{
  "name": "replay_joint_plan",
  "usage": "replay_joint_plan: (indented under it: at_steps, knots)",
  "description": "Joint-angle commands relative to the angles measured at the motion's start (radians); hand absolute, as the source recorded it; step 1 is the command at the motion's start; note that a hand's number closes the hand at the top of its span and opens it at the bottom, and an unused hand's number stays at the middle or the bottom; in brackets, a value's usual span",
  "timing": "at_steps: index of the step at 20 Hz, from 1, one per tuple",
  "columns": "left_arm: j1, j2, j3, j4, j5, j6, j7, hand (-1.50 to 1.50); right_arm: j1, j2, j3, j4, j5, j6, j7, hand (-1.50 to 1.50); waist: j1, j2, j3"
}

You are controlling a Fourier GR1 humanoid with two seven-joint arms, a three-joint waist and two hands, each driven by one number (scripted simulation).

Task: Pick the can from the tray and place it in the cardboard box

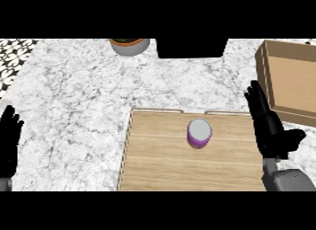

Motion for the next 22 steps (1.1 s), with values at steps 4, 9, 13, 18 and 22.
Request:
replay_joint_plan:
  at_steps: [4,9,13,18,22]
  knots:
    - [-0.142,0.019,-0.159,-0.081,-0.04,-0.171,-0.067,0.0,0.037,0.095,0.119,-0.029,0.16,-0.187,0.109,-1.5,-0.064,0.042,-0.052]
    - [-0.16,-0.006,-0.255,-0.125,-0.044,-0.242,-0.078,0.0,0.076,-0.127,0.157,0.086,0.477,-0.259,0.101,-1.5,-0.114,0.046,-0.072]
    - [-0.174,-0.021,-0.306,-0.108,-0.054,-0.276,-0.077,0.0,0.102,-0.193,0.248,0.081,0.757,-0.359,0.18,-1.5,-0.089,0.035,-0.066]
    - [-0.21,-0.017,-0.31,-0.088,-0.07,-0.286,-0.073,0.0,0.114,-0.204,0.328,-0.064,1.036,-0.337,0.409,-1.5,-0.09,0.023,-0.065]
    - [-0.2,-0.016,-0.313,-0.09,-0.063,-0.303,-0.088,0.0,0.138,-0.203,0.385,-0.209,1.147,-0.149,0.608,-1.5,-0.09,0.016,-0.067]
